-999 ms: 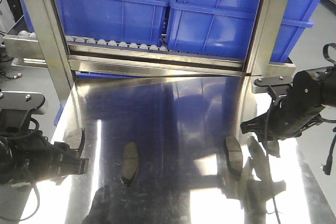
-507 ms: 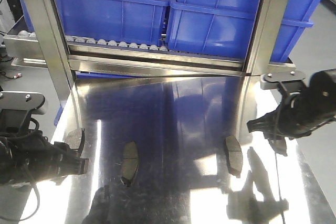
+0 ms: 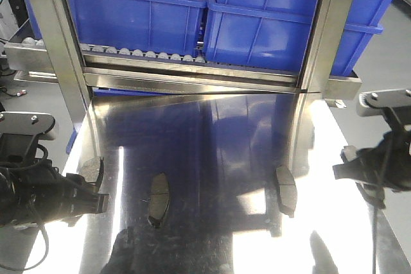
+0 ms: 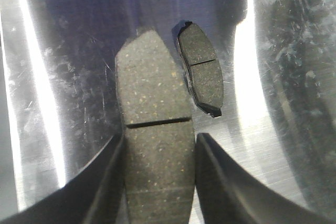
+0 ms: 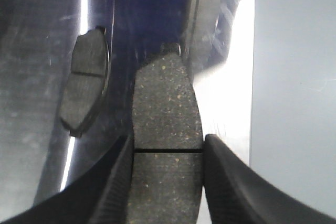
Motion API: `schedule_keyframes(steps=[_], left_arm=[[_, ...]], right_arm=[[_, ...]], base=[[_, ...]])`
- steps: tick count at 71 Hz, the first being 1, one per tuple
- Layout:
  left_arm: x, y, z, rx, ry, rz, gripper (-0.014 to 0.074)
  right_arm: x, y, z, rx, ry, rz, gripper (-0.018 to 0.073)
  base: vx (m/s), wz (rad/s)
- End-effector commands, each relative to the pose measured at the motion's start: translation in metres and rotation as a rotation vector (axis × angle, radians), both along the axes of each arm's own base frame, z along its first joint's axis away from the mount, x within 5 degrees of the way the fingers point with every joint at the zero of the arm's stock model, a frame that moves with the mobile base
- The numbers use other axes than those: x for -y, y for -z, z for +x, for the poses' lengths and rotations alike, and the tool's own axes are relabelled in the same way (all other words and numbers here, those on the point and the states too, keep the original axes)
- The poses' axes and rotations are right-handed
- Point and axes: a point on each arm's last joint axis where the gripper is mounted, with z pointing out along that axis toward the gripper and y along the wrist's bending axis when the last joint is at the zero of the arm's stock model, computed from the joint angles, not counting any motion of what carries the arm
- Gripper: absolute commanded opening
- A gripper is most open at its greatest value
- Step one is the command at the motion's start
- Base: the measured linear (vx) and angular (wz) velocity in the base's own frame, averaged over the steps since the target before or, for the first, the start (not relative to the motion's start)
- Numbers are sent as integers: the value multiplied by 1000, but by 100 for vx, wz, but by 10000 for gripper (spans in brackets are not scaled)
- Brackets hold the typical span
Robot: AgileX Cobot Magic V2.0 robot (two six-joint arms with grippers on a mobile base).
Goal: Move and align brake pads A on conveyor
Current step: 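Close the right gripper on the brake pad and lift it, then turn the base away from the table holding both pads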
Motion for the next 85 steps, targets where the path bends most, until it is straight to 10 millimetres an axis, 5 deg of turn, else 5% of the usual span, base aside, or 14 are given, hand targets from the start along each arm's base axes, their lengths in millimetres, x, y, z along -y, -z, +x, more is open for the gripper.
schedule_keyframes(steps=[1,85], left_arm=[[3,-17,3,104,8,-58,118],[3,-17,3,104,8,-58,118]], right_arm=[[1,-21,-7,123,-12,2,72],[3,-26,-18,139,-12,2,72]], base=[[0,0],[0,0]])
